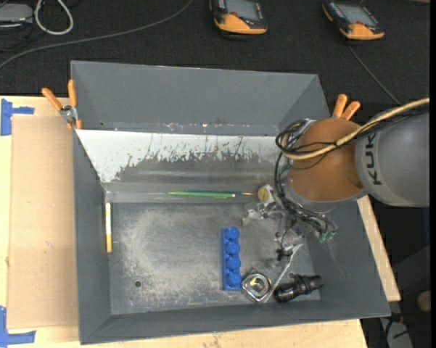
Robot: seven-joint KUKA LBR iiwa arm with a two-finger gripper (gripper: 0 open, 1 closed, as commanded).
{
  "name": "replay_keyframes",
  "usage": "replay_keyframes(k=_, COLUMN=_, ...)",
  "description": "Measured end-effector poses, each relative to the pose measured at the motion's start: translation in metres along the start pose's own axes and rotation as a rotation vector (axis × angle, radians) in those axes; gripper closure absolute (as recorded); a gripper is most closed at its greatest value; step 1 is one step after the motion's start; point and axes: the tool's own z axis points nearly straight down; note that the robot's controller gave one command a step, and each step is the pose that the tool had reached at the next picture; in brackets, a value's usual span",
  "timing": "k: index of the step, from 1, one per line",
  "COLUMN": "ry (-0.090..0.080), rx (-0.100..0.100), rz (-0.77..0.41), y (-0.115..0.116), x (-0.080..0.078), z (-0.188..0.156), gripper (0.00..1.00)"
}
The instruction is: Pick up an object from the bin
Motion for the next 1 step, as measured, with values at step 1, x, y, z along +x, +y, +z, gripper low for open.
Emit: replay_keyframes(k=1, ry=-0.002, rx=0.003, rz=-0.071, y=0.0265, x=0.0236, z=-0.0447, gripper=0.00)
